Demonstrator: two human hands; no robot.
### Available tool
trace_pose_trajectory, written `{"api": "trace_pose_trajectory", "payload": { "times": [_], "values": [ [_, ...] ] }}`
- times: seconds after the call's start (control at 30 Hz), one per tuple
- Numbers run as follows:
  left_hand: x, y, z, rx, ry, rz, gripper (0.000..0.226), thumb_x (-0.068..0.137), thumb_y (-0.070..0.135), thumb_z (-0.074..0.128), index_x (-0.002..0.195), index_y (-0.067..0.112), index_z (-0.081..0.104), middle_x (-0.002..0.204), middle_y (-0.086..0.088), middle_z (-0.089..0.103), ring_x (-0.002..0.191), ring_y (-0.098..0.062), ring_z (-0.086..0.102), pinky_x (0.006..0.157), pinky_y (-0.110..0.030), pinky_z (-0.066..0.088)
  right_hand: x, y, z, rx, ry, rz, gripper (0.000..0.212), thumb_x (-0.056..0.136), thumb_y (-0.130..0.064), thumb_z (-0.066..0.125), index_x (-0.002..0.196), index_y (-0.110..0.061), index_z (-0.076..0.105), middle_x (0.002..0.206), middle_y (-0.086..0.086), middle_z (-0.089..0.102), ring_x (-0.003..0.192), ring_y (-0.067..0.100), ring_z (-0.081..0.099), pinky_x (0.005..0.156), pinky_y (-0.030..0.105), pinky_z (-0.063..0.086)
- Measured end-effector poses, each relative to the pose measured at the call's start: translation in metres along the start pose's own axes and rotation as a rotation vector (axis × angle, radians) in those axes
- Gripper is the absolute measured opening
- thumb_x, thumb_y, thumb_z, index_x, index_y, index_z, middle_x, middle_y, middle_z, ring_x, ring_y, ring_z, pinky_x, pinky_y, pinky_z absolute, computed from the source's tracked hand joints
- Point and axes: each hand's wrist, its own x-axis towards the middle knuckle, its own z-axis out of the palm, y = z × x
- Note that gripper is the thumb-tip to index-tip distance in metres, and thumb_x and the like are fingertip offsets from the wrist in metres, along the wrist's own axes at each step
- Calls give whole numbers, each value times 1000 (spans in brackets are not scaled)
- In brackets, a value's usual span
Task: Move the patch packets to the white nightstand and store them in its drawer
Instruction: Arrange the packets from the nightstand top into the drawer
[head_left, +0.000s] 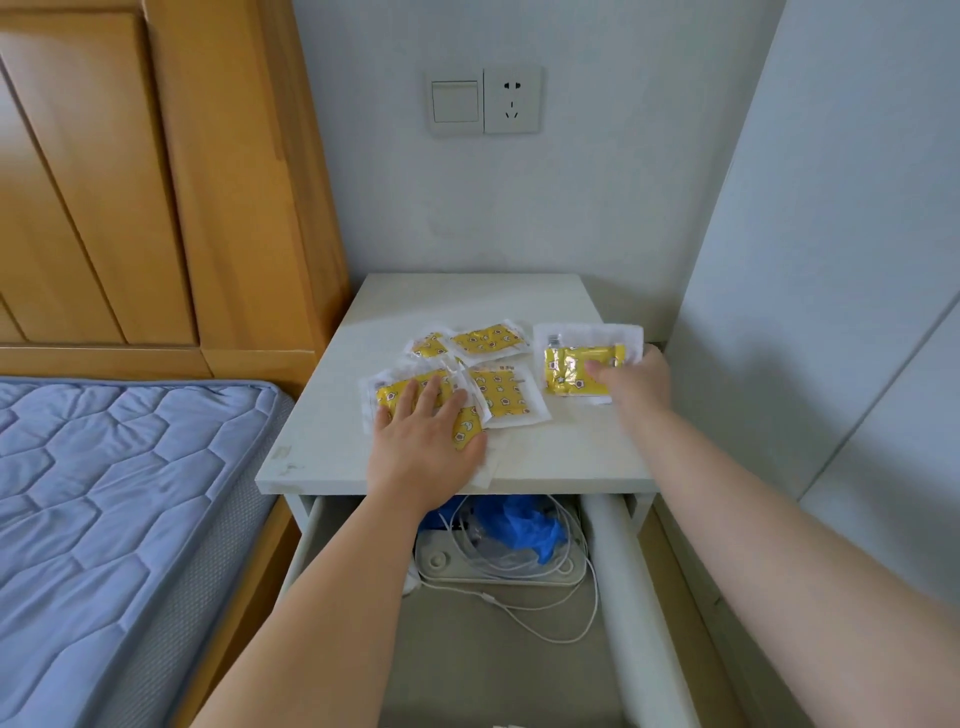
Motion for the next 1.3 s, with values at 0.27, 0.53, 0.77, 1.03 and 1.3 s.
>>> {"api": "trace_pose_trajectory", "payload": {
  "times": [0.27,0.53,0.77,1.03,1.3],
  "values": [
    [-3,3,-7,-167,131,-54,67,89,58,43,147,27,30,149,6,34,139,-18,26,116,-39,20,-57,14,-4,77,101,-180,32,77,-11,75,102,-8,55,95,4,61,85,22,60,66,26,43],
    [20,-20,-30,-225,61,-118,50,96,23,46,145,21,38,152,3,33,140,-20,23,113,-35,23,-57,14,1,-43,173,-230,27,84,-14,69,105,-4,55,103,10,63,89,23,58,73,26,39],
    [56,-15,-47,75,-237,-120,67,87,43,59,143,19,33,141,-9,40,133,-32,31,111,-53,25,-58,13,0,-54,146,-235,28,85,-12,69,107,-4,55,103,9,61,89,20,55,73,25,37],
    [72,-11,-59,97,-306,-114,72,76,42,75,136,17,44,129,-7,45,121,-26,39,96,-40,43,-57,13,-1,-12,106,-243,27,87,-11,67,110,-6,54,102,4,58,90,17,54,70,23,40],
    [91,-24,-91,-257,-245,-191,12,87,14,64,80,11,56,85,-5,60,77,-19,58,65,-25,48,-56,13,-1,38,99,-247,24,86,-11,68,105,-10,53,98,0,58,85,15,53,60,16,36]
  ]
}}
